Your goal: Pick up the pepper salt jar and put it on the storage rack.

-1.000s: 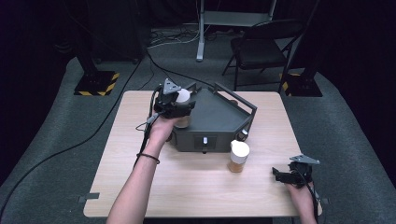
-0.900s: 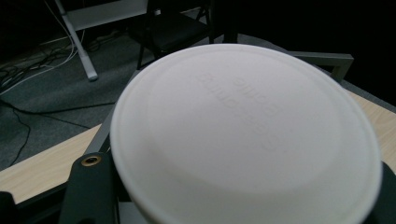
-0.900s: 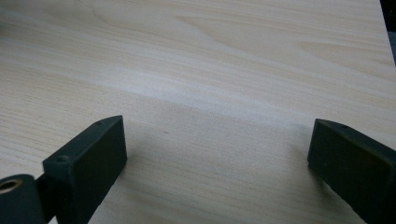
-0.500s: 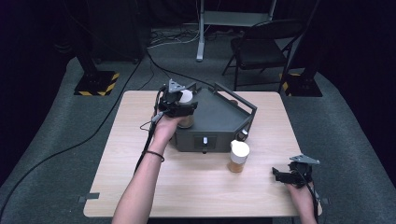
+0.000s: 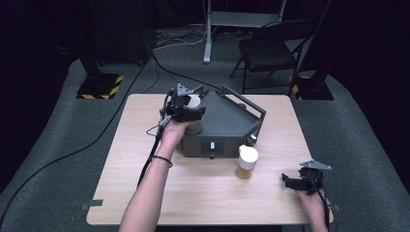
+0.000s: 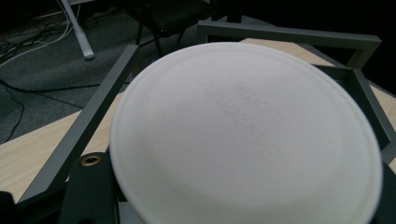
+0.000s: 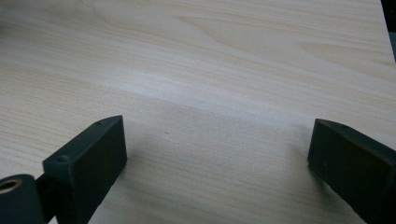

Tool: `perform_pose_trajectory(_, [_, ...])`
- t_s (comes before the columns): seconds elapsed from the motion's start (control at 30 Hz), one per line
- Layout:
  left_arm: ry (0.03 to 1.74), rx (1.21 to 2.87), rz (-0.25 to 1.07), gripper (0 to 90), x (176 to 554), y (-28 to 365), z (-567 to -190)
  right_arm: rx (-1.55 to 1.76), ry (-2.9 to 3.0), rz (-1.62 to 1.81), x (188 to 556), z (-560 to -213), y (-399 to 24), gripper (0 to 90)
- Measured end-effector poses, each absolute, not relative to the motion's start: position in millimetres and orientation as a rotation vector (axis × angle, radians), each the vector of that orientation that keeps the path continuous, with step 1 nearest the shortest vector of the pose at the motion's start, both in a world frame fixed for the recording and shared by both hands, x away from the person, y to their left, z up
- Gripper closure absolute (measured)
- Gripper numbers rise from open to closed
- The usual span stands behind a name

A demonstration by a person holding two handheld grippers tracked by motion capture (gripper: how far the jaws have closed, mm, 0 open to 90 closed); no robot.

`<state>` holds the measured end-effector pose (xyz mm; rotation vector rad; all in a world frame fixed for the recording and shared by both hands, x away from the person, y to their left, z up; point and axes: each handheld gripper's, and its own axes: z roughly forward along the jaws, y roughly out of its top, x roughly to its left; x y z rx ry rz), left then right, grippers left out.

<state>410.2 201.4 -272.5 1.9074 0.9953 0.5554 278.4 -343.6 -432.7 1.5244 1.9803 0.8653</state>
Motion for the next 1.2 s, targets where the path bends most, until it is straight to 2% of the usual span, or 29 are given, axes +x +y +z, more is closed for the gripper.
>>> perform_pose_trajectory(0.33, [1.006,1.912,0.541,33.1,414,203,-272,1.523,1.981,0.866,278,-433,-344,3.6])
perform_pose_trajectory(0.5, [1.011,1.951,0.536,22.1,415,201,-271,1.523,1.982,0.865,278,-433,-344,3.6])
perform_pose_trajectory(0.77, [1.036,1.917,0.527,15.8,408,214,-279,1.523,1.982,0.865,278,-433,-343,3.6])
perform_pose_trajectory(1.2, [0.994,1.893,0.539,14.4,382,236,-284,1.523,1.981,0.864,279,-433,-343,3.6])
